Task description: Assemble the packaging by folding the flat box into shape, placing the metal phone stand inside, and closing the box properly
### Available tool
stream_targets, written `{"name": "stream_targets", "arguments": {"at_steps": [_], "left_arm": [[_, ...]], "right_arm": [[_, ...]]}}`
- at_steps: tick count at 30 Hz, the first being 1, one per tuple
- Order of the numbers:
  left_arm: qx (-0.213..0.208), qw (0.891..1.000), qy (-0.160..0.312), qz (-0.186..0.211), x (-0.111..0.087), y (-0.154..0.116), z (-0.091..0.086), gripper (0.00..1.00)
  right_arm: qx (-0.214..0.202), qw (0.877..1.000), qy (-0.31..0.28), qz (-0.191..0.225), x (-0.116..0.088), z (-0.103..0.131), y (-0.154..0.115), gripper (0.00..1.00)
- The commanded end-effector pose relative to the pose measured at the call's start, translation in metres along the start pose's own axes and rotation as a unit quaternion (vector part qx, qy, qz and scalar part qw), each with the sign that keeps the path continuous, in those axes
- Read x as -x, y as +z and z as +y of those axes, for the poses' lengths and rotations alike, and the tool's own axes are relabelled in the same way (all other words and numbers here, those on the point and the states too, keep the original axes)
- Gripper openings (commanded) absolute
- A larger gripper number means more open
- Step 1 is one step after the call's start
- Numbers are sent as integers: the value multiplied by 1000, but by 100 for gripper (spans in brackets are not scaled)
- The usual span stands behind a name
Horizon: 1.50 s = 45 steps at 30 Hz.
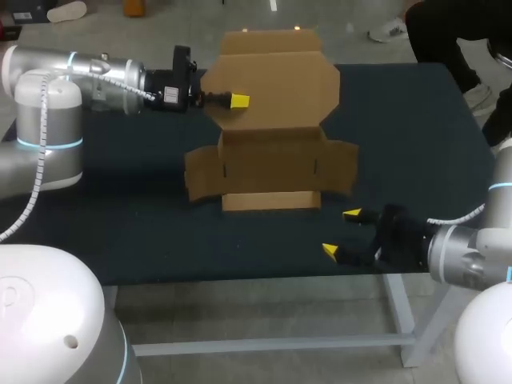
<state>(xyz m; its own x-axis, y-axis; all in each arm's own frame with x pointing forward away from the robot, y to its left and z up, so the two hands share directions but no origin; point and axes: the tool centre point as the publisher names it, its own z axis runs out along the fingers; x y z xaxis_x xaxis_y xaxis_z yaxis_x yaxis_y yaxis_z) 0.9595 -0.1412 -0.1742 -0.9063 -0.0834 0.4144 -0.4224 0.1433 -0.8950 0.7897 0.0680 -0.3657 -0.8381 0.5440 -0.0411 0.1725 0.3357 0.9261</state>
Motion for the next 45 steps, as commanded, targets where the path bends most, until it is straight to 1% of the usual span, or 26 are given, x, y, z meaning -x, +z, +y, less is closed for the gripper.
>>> {"name": "stream_targets", "arguments": {"at_steps": [1, 9, 10, 11, 12, 13, 14, 15, 17, 18, 19, 20, 33, 38, 40, 45], "left_arm": [[-1, 1000, 1, -2, -1, 0, 3, 0], [-3, 1000, 4, -1, 2, -2, 6, 0], [-3, 1000, 4, -1, 2, -2, 6, 0], [-4, 1000, 4, -1, 2, -2, 7, 0], [-4, 1000, 4, -1, 2, -2, 7, 0], [-4, 1000, 4, -1, 2, -2, 7, 0], [-4, 1000, 4, -1, 2, -2, 7, 0], [-4, 1000, 4, -1, 2, -2, 7, 0], [-4, 1000, 4, -1, 2, -2, 7, 0], [-4, 1000, 4, -1, 2, -2, 7, 0], [-4, 1000, 4, -1, 2, -2, 7, 0], [-4, 1000, 4, -1, 2, -2, 7, 0], [-4, 1000, 4, -1, 2, -2, 7, 0], [-4, 1000, 4, -1, 2, -2, 7, 0], [-4, 1000, 4, -1, 2, -2, 7, 0], [-4, 1000, 4, -1, 2, -2, 7, 0]], "right_arm": [[1, 1000, 0, 2, 2, -1, 16, 100], [8, 1000, 6, -10, -1, 2, 28, 100], [9, 1000, 7, -11, -2, 3, 29, 97], [11, 1000, 8, -14, -2, 3, 31, 84], [10, 1000, 8, -18, -3, 4, 33, 76], [13, 1000, 10, -21, -3, 5, 34, 49], [16, 1000, 12, -22, -3, 6, 35, 34], [16, 999, 12, -31, -4, 7, 37, 0], [18, 999, 17, -38, -5, 9, 39, 0], [23, 999, 28, -39, -4, 10, 42, 0], [13, 999, 34, -38, -4, 11, 44, 0], [-3, 998, 40, -50, -3, 12, 46, 0], [-3, 998, 40, -50, -3, 12, 46, 0], [19, 997, 39, -61, -1, 9, 70, 0], [18, 996, 36, -75, -1, 8, 79, 0], [25, 996, 38, -82, 0, 8, 103, 0]]}}
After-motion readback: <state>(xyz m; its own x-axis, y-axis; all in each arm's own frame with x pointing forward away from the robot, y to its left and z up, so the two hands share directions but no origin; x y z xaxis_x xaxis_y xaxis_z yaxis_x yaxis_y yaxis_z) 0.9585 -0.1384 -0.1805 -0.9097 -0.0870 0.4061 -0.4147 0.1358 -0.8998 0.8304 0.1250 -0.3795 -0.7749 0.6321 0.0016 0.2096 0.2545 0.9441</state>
